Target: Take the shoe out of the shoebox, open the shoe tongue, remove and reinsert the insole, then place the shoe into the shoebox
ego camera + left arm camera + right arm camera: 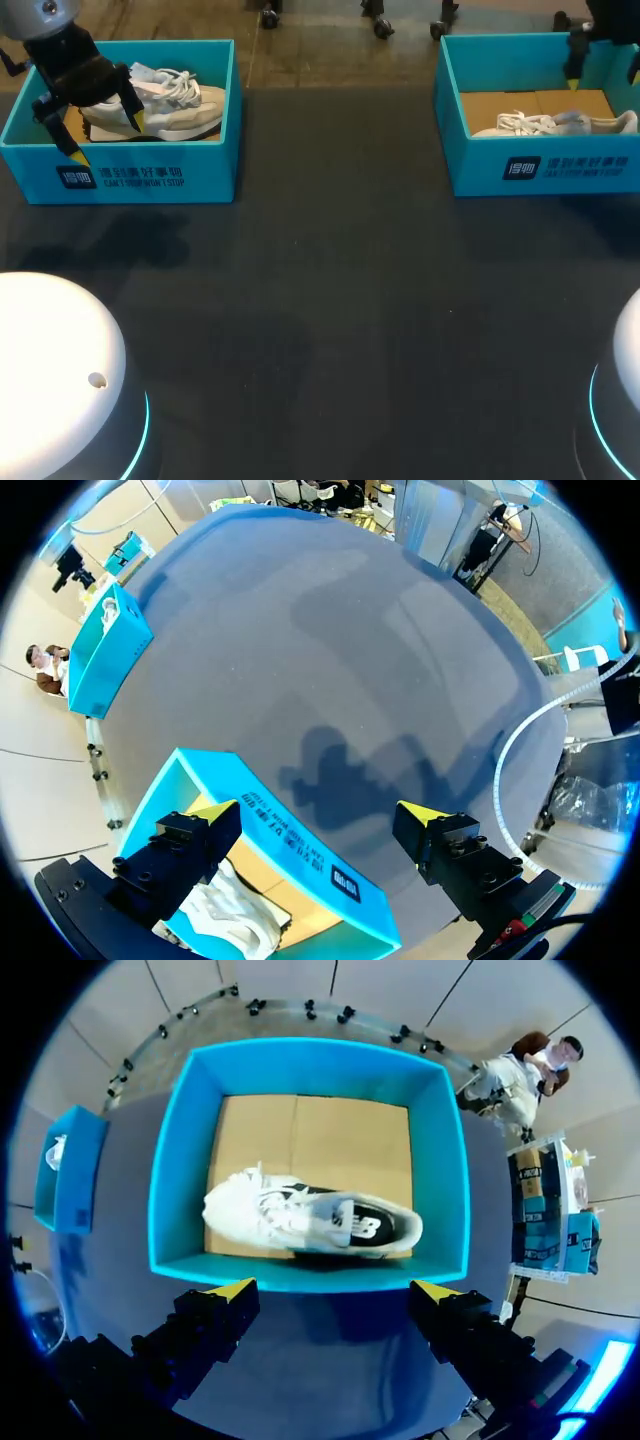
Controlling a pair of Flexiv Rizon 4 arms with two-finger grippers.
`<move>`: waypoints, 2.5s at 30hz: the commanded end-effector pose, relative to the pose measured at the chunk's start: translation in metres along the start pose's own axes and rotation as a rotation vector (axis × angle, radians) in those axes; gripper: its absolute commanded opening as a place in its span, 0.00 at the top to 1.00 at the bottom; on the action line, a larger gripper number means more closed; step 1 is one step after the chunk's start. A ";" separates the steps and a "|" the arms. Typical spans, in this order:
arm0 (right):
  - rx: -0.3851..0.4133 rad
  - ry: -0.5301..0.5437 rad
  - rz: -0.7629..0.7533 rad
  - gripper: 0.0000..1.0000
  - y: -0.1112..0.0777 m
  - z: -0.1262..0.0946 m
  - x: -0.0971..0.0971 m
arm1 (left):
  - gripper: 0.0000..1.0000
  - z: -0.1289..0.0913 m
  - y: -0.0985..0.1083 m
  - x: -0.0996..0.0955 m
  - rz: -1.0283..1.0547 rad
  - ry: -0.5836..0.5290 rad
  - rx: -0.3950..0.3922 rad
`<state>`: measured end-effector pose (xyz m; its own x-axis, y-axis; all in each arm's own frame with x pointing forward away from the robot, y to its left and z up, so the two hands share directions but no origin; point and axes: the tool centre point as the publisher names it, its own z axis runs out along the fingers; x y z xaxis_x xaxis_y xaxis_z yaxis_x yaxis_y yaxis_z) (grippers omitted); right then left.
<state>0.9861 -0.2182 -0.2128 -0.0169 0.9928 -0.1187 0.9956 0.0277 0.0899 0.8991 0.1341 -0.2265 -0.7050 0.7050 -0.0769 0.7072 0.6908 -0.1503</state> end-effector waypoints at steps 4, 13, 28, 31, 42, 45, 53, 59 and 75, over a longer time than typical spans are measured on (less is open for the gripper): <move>-0.012 0.013 0.044 0.00 -0.029 -0.006 0.021 | 0.00 0.000 0.000 -0.001 0.000 0.003 -0.001; 0.002 0.029 0.082 0.00 -0.044 -0.011 0.039 | 0.00 0.000 0.000 -0.001 0.000 0.003 -0.001; 0.002 0.029 0.082 0.00 -0.044 -0.011 0.039 | 0.00 0.001 0.001 -0.004 0.008 0.011 0.023; 0.002 0.029 0.082 0.00 -0.044 -0.011 0.039 | 0.00 0.006 0.013 -0.014 0.038 -0.005 0.087; 0.002 0.029 0.082 0.00 -0.044 -0.011 0.039 | 0.00 0.009 0.081 -0.060 0.247 0.062 0.011; 0.002 0.029 0.082 0.00 -0.044 -0.011 0.039 | 0.00 0.011 0.100 -0.070 0.279 0.096 -0.007; 0.002 0.029 0.082 0.00 -0.044 -0.011 0.039 | 0.00 0.021 0.148 -0.095 0.337 0.134 -0.053; 0.002 0.029 0.082 0.00 -0.044 -0.011 0.039 | 0.00 0.023 0.155 -0.100 0.382 0.121 -0.055; 0.002 0.029 0.082 0.00 -0.044 -0.011 0.039 | 0.00 0.032 0.175 -0.121 0.424 0.048 -0.076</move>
<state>0.9409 -0.1798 -0.2107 0.0619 0.9947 -0.0815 0.9940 -0.0541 0.0954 1.0950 0.1594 -0.2653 -0.3521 0.9342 -0.0571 0.9358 0.3505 -0.0364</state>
